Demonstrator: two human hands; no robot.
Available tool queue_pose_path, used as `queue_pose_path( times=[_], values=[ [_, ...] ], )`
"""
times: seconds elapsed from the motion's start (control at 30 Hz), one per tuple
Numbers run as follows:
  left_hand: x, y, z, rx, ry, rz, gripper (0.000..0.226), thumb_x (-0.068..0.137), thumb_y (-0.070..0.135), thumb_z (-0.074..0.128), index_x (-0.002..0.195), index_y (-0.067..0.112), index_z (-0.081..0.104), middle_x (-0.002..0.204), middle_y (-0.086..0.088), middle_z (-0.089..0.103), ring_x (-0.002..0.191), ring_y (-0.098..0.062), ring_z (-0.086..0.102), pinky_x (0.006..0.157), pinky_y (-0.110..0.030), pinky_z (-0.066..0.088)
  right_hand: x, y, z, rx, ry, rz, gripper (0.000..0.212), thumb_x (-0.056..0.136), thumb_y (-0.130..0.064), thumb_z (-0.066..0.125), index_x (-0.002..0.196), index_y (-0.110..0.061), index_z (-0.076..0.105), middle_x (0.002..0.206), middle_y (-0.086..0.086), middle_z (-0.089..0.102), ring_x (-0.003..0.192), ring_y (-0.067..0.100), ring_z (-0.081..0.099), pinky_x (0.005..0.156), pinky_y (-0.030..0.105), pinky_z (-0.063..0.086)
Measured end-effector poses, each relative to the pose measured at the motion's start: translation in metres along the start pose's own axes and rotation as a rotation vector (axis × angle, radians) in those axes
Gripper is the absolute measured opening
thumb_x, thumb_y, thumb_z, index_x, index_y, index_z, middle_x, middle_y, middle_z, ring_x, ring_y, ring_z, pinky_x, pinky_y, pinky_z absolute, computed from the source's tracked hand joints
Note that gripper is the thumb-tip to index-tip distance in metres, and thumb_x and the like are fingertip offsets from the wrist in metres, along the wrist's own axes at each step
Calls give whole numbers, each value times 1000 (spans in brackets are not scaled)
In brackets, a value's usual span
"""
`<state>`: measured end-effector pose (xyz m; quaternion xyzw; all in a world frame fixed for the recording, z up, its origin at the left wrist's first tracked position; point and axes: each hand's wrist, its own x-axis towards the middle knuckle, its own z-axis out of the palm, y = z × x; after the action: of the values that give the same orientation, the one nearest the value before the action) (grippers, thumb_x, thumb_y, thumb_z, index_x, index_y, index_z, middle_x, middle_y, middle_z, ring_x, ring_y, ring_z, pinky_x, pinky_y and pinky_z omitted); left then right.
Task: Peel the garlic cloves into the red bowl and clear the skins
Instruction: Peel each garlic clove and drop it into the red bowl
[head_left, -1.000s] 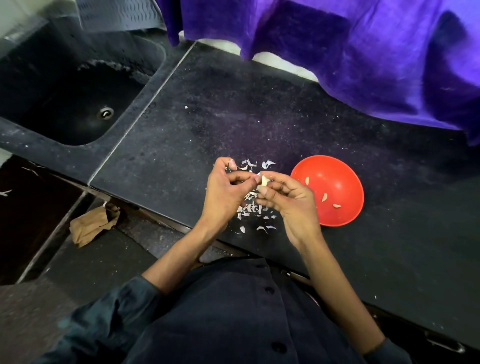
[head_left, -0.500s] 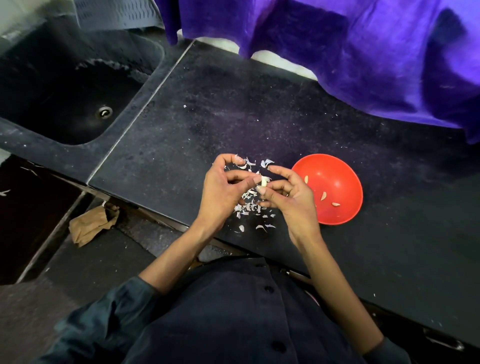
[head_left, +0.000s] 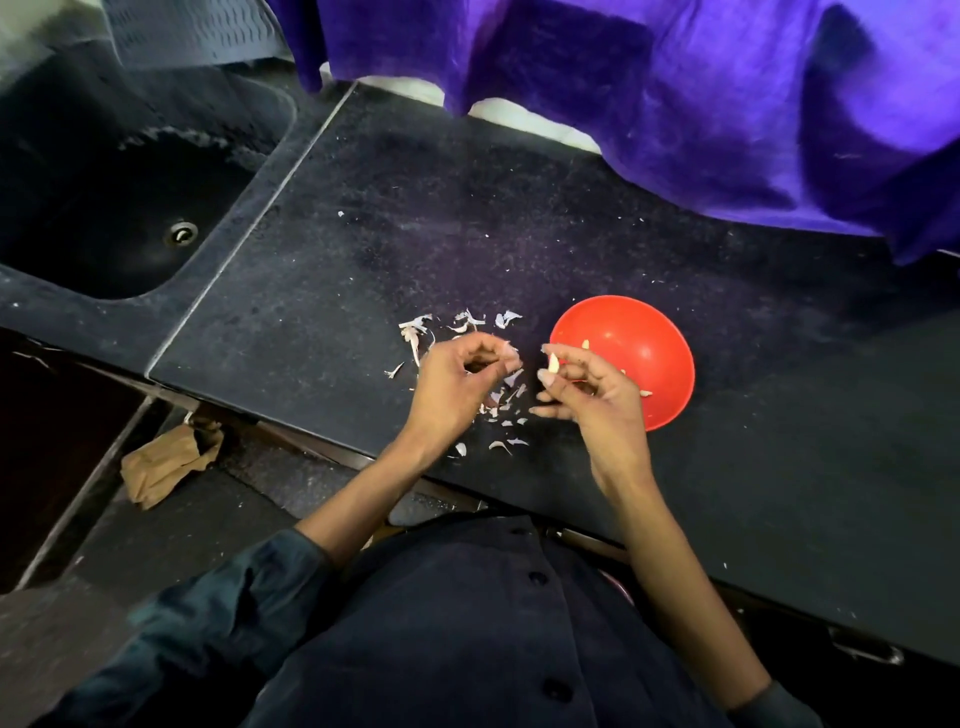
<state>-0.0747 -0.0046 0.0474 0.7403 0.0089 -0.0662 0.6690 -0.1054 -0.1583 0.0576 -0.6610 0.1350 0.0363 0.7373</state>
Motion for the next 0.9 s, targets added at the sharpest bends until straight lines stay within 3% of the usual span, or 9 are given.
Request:
queue_pose_path(
  times=[0.1, 0.2, 0.27, 0.37, 0.57, 0.77, 0.9],
  values=[
    [7, -5, 14, 42, -7, -10, 16, 85, 3, 71, 83, 19, 71, 74, 7, 70, 55, -3, 59, 50, -23, 55, 4, 9, -23, -171, 114, -30, 18, 86, 0, 68, 98, -14, 67, 77, 3, 62, 66, 13, 63, 58, 27, 59],
    [11, -5, 26, 127, 6, 12, 13, 82, 7, 76, 79, 19, 71, 75, -7, 73, 51, -2, 57, 49, -18, 52, 7, 18, -41, -348, 179, -85, 16, 82, -3, 74, 91, -13, 67, 72, -1, 65, 65, 9, 62, 55, 28, 59],
    [13, -5, 32, 192, 12, 43, 8, 79, 12, 78, 76, 13, 71, 71, -8, 72, 49, -4, 54, 49, -23, 52, 8, 22, -50, -393, 195, -102, 19, 82, -1, 73, 96, -12, 67, 79, 0, 67, 70, 12, 63, 55, 28, 59],
    [17, -10, 32, 264, 54, 45, 11, 79, 19, 79, 77, 9, 73, 57, 10, 65, 47, -3, 50, 54, -31, 51, 10, 26, -56, -410, 189, -105, 33, 84, 3, 69, 112, -14, 67, 96, 0, 68, 82, 17, 67, 56, 28, 60],
    [13, -20, 12, 378, 57, 30, 8, 87, 19, 71, 91, 13, 75, 75, 2, 73, 63, -19, 68, 63, -41, 58, 6, 23, -54, -433, 176, -143, 31, 88, 7, 61, 112, -11, 68, 101, 0, 69, 71, 16, 69, 54, 15, 53],
    [5, -35, -20, 489, 179, -64, 17, 75, 41, 80, 74, 26, 71, 64, 12, 68, 57, -9, 61, 62, -33, 55, 14, 24, -18, -475, 2, -151, 30, 89, 7, 60, 105, -17, 70, 92, -5, 69, 81, 13, 67, 68, 28, 60],
    [6, -43, -37, 506, 131, -69, 8, 79, 30, 78, 85, 26, 75, 77, 14, 72, 73, -9, 70, 73, -40, 59, 27, 29, 8, -778, -98, -131, 33, 87, 4, 63, 116, -8, 68, 109, 7, 71, 95, 18, 68, 91, 37, 54]
  ],
)
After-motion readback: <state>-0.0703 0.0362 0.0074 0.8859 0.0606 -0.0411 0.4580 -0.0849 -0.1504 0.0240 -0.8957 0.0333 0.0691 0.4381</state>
